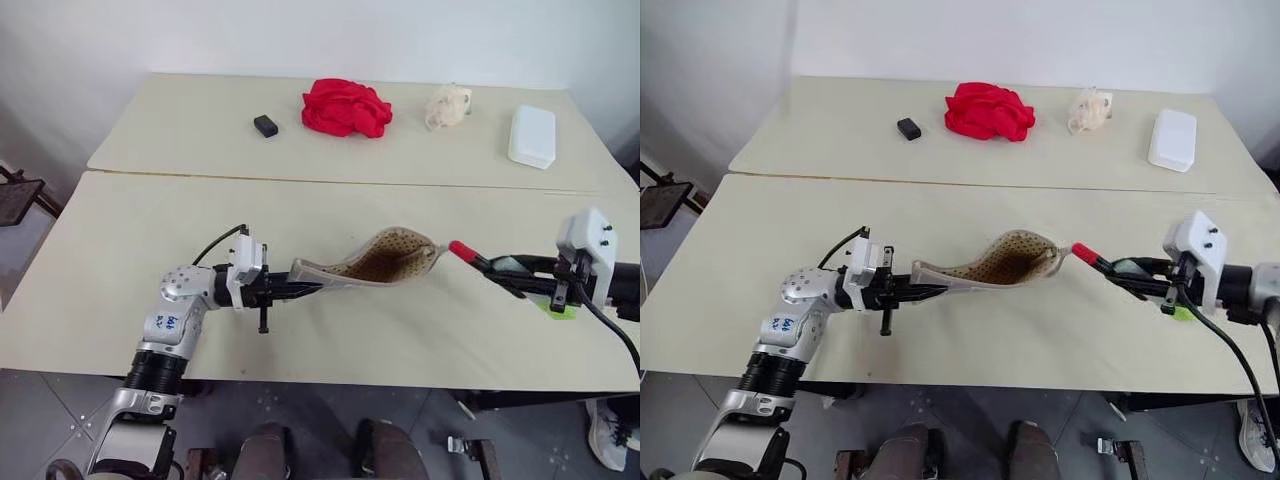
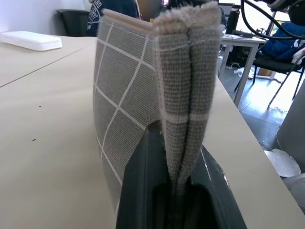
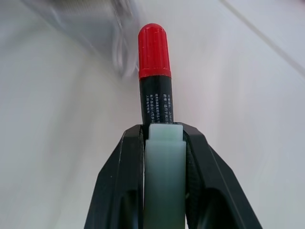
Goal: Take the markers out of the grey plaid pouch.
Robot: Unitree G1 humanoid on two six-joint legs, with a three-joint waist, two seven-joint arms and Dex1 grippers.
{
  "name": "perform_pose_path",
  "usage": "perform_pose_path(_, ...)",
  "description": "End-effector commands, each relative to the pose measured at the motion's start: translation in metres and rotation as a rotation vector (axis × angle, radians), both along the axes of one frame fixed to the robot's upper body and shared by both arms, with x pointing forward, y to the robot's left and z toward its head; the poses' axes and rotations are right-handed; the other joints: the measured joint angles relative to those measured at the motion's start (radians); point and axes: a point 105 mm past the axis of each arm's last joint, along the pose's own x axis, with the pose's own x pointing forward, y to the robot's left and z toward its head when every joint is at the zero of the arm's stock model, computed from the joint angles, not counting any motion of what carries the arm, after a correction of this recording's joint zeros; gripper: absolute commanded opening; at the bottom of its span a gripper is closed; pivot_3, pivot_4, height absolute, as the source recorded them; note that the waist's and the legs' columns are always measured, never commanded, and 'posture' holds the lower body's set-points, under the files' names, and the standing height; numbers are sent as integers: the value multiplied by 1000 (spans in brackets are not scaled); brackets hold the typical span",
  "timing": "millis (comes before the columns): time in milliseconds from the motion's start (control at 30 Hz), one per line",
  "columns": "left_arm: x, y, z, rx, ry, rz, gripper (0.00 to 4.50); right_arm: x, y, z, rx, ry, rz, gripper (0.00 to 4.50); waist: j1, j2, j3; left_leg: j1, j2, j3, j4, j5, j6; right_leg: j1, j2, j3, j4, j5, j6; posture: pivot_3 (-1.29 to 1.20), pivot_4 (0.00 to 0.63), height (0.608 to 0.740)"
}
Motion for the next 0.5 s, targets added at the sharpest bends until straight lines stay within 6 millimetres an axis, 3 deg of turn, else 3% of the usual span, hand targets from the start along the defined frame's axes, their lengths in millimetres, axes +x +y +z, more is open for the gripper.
perform_pose_path(33, -3, -3, 8, -19, -28, -24, 0, 0, -21, -3, -27, -21, -68, 617, 0, 0, 0, 0, 0, 0, 0, 0, 0, 0, 0, 0, 0, 0, 0, 0, 150, 740)
perform_pose_path(467, -6, -2, 9, -11, -26, -34, 0, 29, -51, -51, -132, 57, -256, 616, -4, 0, 0, 1, 0, 1, 0, 0, 0, 0, 0, 1, 0, 0, 0, 0, 150, 740)
perform_pose_path(500, -7, -1, 10, -11, -27, -40, 0, 27, -52, -54, -111, 110, -263, 960, -3, 0, 0, 1, 0, 1, 0, 0, 0, 0, 0, 1, 0, 0, 0, 0, 150, 740)
